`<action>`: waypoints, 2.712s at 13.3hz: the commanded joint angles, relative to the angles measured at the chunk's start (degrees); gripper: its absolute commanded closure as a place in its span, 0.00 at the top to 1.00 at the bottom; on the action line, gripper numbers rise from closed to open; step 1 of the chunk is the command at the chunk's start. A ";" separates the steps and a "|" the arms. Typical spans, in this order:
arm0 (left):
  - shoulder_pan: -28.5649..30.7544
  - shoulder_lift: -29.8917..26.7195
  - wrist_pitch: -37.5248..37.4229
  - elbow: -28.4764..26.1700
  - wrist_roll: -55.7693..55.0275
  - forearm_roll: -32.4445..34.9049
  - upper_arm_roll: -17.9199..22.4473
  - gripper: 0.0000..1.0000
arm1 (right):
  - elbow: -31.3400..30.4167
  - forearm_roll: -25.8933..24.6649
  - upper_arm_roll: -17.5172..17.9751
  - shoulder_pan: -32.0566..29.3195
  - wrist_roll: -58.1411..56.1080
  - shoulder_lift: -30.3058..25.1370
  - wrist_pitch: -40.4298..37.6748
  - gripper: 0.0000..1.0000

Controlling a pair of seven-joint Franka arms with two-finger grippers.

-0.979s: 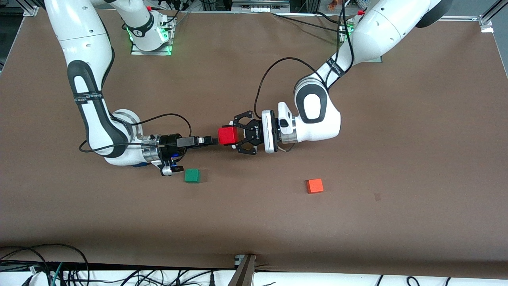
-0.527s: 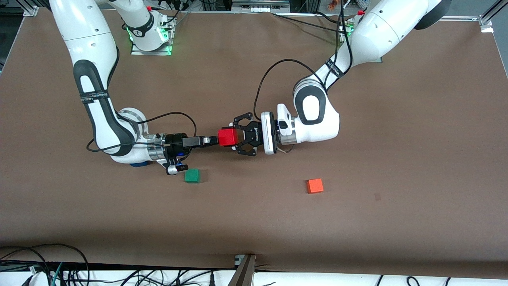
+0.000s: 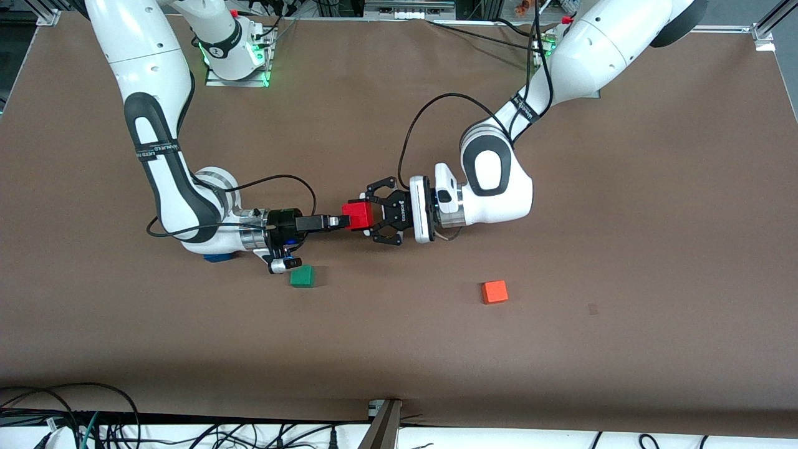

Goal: Pass red block to right arm, stack on blue
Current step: 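Grasp the red cube with the right gripper beside the left gripper, then open the left gripper and withdraw while the right gripper carries the cube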

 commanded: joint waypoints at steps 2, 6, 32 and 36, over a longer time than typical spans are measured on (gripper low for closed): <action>-0.84 0.62 0.36 1.56 1.47 -3.44 0.16 0.13 | -2.35 1.61 0.02 0.17 -0.47 -2.16 0.02 0.61; -0.84 0.62 0.27 1.47 1.38 -5.36 0.16 0.60 | -2.35 1.52 -0.07 0.17 -0.47 -2.51 -0.42 0.41; 20.51 -18.89 -13.06 -15.07 -32.50 30.25 0.94 1.00 | 15.76 -58.20 -12.55 0.17 5.32 -3.92 4.40 0.35; 24.64 -18.89 -25.53 -7.07 -49.39 50.40 2.35 1.00 | 15.67 -78.49 -12.46 2.01 12.33 -5.06 8.88 0.35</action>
